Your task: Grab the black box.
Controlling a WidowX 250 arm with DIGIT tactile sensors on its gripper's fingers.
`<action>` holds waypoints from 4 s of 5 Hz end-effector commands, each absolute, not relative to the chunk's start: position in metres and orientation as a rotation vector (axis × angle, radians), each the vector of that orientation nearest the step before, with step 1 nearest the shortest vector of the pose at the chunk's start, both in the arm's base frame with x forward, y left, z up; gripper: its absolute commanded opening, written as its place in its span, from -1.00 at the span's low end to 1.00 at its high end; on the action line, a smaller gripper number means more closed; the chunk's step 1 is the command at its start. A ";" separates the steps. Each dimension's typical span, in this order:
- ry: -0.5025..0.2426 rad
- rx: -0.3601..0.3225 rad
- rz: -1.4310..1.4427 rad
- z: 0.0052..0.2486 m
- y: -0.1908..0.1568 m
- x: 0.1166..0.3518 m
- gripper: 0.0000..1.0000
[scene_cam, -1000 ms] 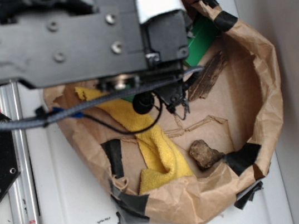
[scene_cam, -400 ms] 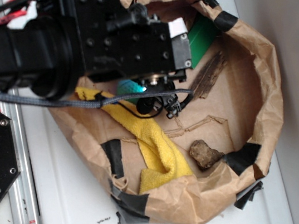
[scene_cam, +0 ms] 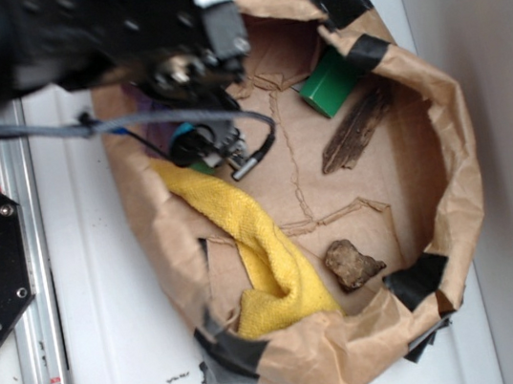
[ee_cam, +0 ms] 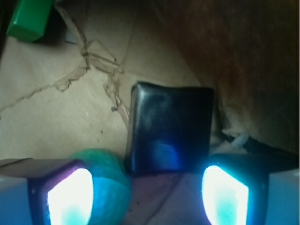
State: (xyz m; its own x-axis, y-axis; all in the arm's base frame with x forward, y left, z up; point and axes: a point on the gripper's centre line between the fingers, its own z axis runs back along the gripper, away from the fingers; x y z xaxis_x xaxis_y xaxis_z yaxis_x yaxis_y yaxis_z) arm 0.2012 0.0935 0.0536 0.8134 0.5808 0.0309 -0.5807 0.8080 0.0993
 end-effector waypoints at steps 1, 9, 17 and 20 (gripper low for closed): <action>-0.008 0.103 0.617 0.059 0.110 0.191 1.00; -0.021 0.104 0.672 0.033 0.121 0.221 1.00; -0.002 0.132 0.641 0.031 0.120 0.210 -1.00; -0.244 0.004 0.496 0.102 0.072 0.241 -1.00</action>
State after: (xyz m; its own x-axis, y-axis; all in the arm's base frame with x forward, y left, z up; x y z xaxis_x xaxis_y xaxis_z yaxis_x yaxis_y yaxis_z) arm 0.2442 0.0633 0.0909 0.8464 0.5039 0.1721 -0.5056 0.8620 -0.0372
